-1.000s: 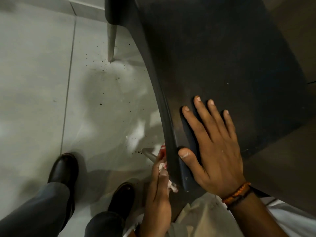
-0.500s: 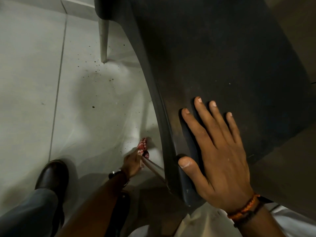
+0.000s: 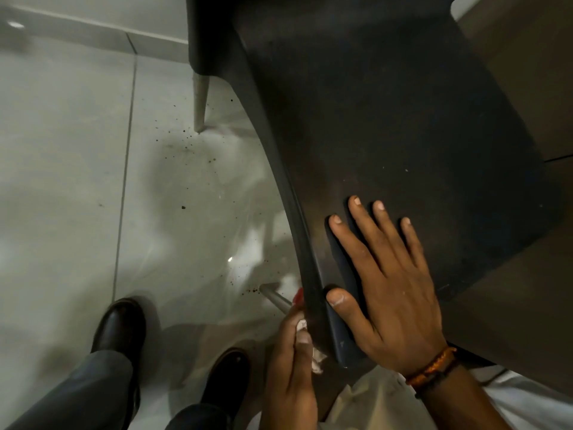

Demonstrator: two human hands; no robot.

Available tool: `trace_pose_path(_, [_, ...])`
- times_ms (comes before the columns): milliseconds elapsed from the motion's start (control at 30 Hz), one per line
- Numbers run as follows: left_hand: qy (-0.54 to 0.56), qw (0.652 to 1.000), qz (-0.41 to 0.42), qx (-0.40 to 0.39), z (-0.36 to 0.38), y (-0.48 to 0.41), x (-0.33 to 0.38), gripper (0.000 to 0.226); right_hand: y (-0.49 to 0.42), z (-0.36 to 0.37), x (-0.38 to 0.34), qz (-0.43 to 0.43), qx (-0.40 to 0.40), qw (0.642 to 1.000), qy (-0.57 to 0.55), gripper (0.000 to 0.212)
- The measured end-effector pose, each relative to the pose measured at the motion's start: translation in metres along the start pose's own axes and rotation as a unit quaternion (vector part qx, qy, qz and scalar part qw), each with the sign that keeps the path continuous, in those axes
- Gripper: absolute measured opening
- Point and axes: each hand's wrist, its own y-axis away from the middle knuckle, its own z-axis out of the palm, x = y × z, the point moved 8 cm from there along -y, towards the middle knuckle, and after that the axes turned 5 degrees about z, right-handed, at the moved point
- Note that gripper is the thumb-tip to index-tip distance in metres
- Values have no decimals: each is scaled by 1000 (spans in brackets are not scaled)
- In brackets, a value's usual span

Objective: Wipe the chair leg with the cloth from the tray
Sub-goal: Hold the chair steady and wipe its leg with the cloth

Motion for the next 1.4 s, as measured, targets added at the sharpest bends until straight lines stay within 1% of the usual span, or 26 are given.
trace_pose_path(67, [-10, 1000, 23, -12, -1, -3, 6, 52, -1, 0, 0, 1, -1, 1000, 4, 76])
trace_pose_path(133, [-12, 999, 20, -38, -6, -23, -9, 45, 0, 0, -1, -1, -1, 1000, 1, 76])
trace_pose_path(167, [-8, 999, -4, -42, -13, -40, -26, 43, -1, -1, -2, -1, 2, 1000, -1, 76])
trace_pose_path(233, [-1, 994, -94, -46, -26, -78, -70, 41, -1, -1, -1, -3, 9, 1000, -2, 76])
trace_pose_path(300, [-16, 984, -172, -53, -36, -109, -106, 43, 0, -1, -1, -7, 16, 1000, -4, 76])
trace_pose_path(333, [-28, 979, -196, -53, -38, -122, -118, 42, 0, -1, 0, -9, 21, 1000, -5, 76])
trace_pose_path(400, [-37, 973, -225, -46, -37, -143, -126, 39, 0, 0, 1, -12, 26, 1000, -7, 75])
trace_pose_path(500, [-77, 967, -243, -26, -35, -161, -134, 34, -1, 2, 2, -14, 31, 999, -12, 76])
trace_pose_path(600, [-69, 968, -239, -31, -26, -146, -124, 32, 0, 3, 3, -9, 27, 1000, -12, 76])
trace_pose_path(700, [-18, 980, -197, -30, -18, -109, -92, 33, 2, 3, 4, -8, 25, 1000, -10, 76])
trace_pose_path(767, [9, 988, -153, -7, -15, -77, -62, 35, 2, 3, 4, -8, 19, 1000, -7, 76])
trace_pose_path(867, [52, 995, -74, 50, -6, -28, -8, 39, 1, 5, 5, -5, 10, 1000, -2, 75])
trace_pose_path(933, [65, 993, -55, 81, -1, -2, 21, 47, 1, 5, 6, -5, -1, 1000, 0, 74])
trace_pose_path(1000, [97, 987, -53, 112, 1, 15, 36, 41, 1, 5, 5, -4, -11, 1000, -2, 73])
trace_pose_path(1067, [104, 986, -55, 120, 1, 24, 41, 26, 3, 6, 5, -1, -26, 1000, -5, 72])
trace_pose_path(1133, [97, 986, -85, 109, -11, 23, 35, 30, 4, 5, 5, 3, -40, 999, -6, 73])
trace_pose_path(1233, [182, 966, -163, 80, -41, -2, 17, 26, -8, 1, 2, 1, -53, 998, -33, 76])
trace_pose_path(1267, [207, 960, -171, 85, -57, -16, 17, 26, -21, -3, -3, -5, -54, 997, -53, 77])
trace_pose_path(1333, [246, 951, -120, 145, -97, -55, 36, 27, -60, -11, -14, -18, -53, 995, -83, 78])
trace_pose_path(1367, [245, 951, -84, 170, -116, -74, 50, 28, -82, -15, -19, -22, -51, 995, -84, 78])
trace_pose_path(1400, [235, 955, -39, 176, -131, -95, 70, 30, -108, -18, -24, -24, -48, 995, -80, 78])
